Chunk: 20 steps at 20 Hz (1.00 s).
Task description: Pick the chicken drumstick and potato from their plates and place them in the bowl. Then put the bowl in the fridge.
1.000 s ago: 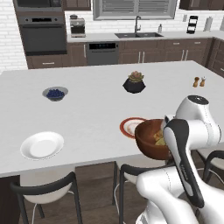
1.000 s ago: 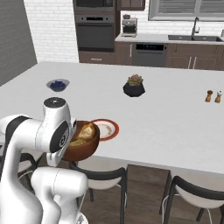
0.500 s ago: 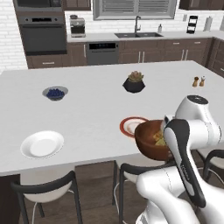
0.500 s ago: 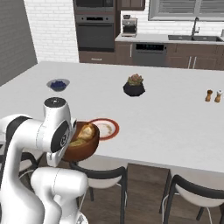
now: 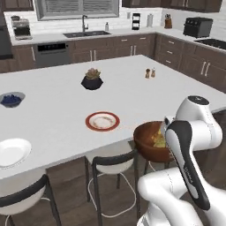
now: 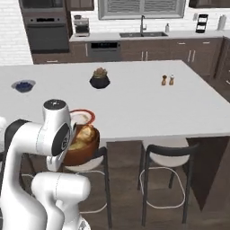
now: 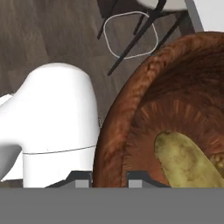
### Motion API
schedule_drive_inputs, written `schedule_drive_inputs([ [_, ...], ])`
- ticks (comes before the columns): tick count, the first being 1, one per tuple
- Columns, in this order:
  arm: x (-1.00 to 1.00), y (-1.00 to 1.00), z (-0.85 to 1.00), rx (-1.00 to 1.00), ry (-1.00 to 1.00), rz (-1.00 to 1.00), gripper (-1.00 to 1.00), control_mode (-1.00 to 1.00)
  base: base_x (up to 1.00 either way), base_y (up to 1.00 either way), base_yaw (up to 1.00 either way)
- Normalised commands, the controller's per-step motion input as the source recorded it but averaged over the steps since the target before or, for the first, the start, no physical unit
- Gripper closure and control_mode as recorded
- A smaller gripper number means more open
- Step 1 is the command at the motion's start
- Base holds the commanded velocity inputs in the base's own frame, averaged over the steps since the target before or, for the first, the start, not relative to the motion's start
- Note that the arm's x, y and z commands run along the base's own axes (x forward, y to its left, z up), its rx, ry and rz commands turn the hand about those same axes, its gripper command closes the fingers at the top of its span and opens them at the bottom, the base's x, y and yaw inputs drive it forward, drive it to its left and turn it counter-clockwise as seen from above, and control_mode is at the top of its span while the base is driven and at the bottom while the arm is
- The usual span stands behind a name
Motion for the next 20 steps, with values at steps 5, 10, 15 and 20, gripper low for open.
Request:
schedule_drive_inputs([
  [5,0.00,0.00,0.00,0.00,0.00,0.00,1.00,1.00,0.10,0.00,-0.81],
  [10,0.00,0.00,0.00,0.00,0.00,0.00,1.00,1.00,0.11,0.00,-0.81],
  [15,0.00,0.00,0.00,0.00,0.00,0.00,1.00,1.00,0.09,0.00,-0.84],
  [20,0.00,0.00,0.00,0.00,0.00,0.00,1.00,1.00,0.37,0.00,-0.76],
])
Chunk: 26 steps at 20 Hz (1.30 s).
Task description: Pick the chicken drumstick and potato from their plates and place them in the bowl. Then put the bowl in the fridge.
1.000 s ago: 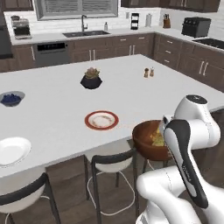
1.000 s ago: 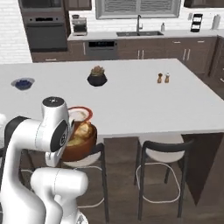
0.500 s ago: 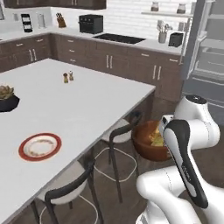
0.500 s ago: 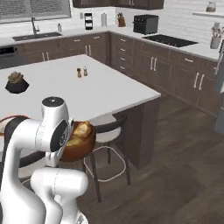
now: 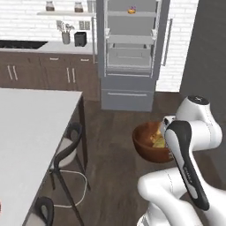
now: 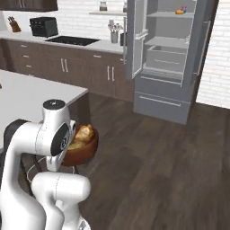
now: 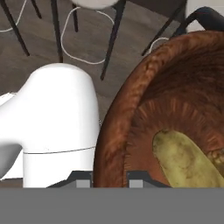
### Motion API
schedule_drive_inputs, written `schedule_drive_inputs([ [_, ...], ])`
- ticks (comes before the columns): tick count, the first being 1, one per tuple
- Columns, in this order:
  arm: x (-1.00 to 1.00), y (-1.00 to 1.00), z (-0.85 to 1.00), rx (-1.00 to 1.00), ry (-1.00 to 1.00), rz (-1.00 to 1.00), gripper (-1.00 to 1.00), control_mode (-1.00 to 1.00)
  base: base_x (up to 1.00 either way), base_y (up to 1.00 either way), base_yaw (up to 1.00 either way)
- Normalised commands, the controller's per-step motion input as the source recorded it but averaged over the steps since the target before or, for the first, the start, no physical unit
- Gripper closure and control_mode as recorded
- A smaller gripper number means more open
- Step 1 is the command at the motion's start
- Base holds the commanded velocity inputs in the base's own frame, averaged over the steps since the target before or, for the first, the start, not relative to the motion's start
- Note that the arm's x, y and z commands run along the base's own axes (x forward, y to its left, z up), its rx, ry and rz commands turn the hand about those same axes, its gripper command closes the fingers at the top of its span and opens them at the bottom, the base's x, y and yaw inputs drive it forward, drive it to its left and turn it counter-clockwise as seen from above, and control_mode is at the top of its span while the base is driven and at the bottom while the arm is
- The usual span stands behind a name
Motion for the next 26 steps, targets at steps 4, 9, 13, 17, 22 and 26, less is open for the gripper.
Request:
schedule_drive_inputs([
  [4,0.00,0.00,0.00,0.00,0.00,0.00,1.00,1.00,1.00,-0.11,-0.46],
  [9,0.00,0.00,0.00,0.00,0.00,0.00,1.00,1.00,1.00,0.07,-0.14],
  [13,0.00,0.00,0.00,0.00,0.00,0.00,1.00,1.00,1.00,0.09,0.00],
  [17,0.00,0.00,0.00,0.00,0.00,0.00,1.00,1.00,1.00,0.00,0.06],
  [22,0.00,0.00,0.00,0.00,0.00,0.00,1.00,1.00,0.99,0.40,0.01],
  [26,0.00,0.00,0.00,0.00,0.00,0.00,1.00,1.00,0.95,0.62,-0.03],
])
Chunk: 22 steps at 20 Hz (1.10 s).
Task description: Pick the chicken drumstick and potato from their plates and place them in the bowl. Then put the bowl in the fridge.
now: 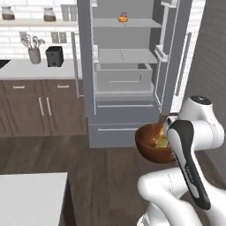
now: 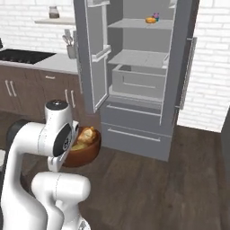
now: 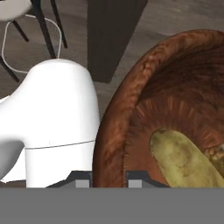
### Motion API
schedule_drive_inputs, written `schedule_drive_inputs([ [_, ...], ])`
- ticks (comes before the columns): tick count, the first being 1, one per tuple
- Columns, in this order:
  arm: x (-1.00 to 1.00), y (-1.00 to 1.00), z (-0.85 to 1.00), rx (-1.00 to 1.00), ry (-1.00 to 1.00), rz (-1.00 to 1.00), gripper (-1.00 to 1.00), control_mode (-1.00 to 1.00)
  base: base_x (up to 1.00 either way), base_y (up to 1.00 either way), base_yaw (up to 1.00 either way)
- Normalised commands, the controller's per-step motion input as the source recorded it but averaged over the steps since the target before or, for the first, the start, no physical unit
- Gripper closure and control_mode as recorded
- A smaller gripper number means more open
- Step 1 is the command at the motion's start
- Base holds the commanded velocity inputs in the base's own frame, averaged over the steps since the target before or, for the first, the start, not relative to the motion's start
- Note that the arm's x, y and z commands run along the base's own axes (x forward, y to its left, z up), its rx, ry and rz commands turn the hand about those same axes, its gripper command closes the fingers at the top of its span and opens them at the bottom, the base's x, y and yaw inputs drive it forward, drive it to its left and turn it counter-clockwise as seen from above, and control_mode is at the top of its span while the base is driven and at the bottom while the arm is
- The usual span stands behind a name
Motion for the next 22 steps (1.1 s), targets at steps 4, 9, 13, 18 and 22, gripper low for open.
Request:
schedule_drive_inputs([
  [4,0.00,0.00,0.00,0.00,0.00,0.00,1.00,1.00,0.81,0.23,-0.10],
  [9,0.00,0.00,0.00,0.00,0.00,0.00,1.00,1.00,0.51,-0.02,-0.11],
  [13,0.00,0.00,0.00,0.00,0.00,0.00,1.00,1.00,0.59,-0.06,-0.03],
  [18,0.00,0.00,0.00,0.00,0.00,0.00,1.00,1.00,0.58,-0.22,0.00],
  [22,0.00,0.00,0.00,0.00,0.00,0.00,1.00,1.00,0.53,-0.27,-0.01],
])
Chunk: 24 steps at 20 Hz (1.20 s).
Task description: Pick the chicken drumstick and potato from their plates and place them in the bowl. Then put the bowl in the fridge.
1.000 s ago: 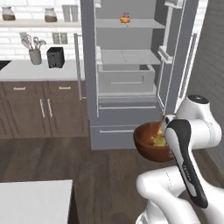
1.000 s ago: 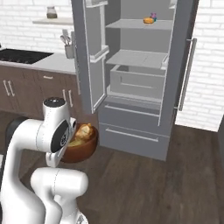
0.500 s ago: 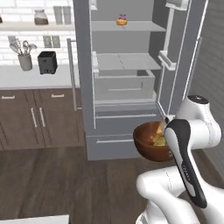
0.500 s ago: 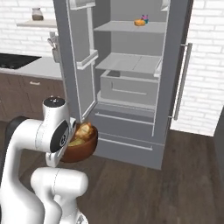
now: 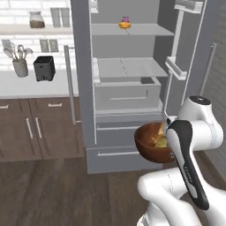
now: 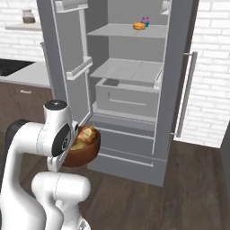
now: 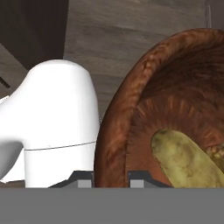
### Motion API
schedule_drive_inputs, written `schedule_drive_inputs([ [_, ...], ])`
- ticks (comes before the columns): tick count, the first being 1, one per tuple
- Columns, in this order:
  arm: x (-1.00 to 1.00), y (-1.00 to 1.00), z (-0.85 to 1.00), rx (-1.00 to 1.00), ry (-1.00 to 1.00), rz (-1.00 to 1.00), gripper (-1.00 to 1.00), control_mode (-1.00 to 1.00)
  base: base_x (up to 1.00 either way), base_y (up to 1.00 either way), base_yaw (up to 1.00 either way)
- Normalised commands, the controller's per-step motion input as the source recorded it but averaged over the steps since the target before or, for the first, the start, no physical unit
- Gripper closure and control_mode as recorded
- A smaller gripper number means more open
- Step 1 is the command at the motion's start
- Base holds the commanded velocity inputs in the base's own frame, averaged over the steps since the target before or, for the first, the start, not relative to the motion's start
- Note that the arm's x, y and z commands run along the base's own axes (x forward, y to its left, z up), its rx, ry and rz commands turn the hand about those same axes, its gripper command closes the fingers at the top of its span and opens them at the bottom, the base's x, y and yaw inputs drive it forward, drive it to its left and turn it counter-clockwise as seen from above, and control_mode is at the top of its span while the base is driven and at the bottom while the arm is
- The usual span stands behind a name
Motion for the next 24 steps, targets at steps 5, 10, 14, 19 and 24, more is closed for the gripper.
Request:
schedule_drive_inputs([
  [5,0.00,0.00,0.00,0.00,0.00,0.00,1.00,1.00,0.61,-0.23,-0.10],
  [10,0.00,0.00,0.00,0.00,0.00,0.00,1.00,1.00,0.73,-0.12,-0.19],
  [14,0.00,0.00,0.00,0.00,0.00,0.00,1.00,1.00,0.68,-0.08,-0.05],
  [19,0.00,0.00,0.00,0.00,0.00,0.00,1.00,1.00,0.45,-0.17,-0.01],
  [24,0.00,0.00,0.00,0.00,0.00,0.00,1.00,1.00,0.63,-0.19,0.00],
])
